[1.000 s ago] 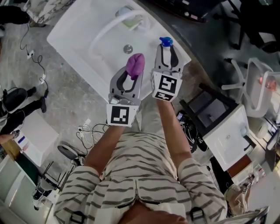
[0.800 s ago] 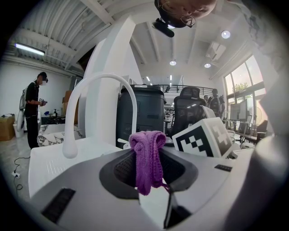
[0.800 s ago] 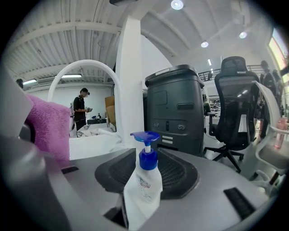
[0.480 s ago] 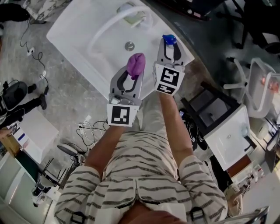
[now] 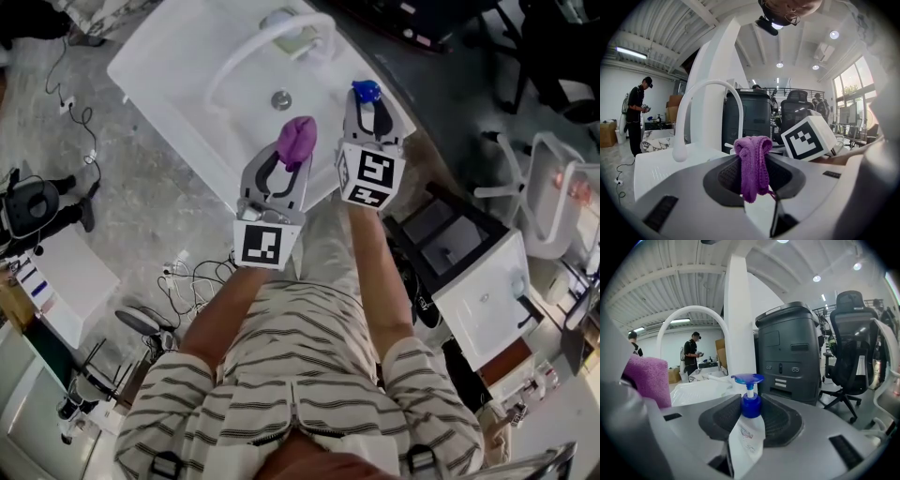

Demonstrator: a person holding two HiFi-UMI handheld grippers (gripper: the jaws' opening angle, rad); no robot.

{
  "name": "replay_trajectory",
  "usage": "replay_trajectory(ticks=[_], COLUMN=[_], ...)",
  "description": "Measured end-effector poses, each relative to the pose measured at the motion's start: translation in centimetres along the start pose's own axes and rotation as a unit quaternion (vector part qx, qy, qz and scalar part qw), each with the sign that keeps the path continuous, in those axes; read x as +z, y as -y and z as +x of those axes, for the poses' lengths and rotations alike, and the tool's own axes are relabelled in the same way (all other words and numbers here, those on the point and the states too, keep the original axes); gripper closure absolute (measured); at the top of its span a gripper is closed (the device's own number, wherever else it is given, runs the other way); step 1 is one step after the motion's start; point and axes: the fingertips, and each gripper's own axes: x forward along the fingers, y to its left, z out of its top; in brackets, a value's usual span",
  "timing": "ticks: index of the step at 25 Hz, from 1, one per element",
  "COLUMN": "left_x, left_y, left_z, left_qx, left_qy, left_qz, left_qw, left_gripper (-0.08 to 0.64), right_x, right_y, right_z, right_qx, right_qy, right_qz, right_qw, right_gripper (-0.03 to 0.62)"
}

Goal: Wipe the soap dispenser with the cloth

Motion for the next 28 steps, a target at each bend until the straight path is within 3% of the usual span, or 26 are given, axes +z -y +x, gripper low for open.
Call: replay_trajectory(ticks=[13,28], left_x=[2.6,5.3], left_y=[0.2,2.4], left_z=[-3.5,-9.2], left_qx=[-0.006,-0.034], left_qy=[0.016,0.020], left_qz=[0.013,0.033], left_qw=[0.9998,0.9987], left_gripper=[0.442,0.442], right_x=[5.8,10.2], right_y=[-3.0,-7.7], right_z=[-5.8,-15.4], right_qx=[0.057,0.101], right_qy=[0.016,0.039], right_qz=[0.015,-0.010], right_qw=[0.998,0.994], right_gripper=[0.456,0.456])
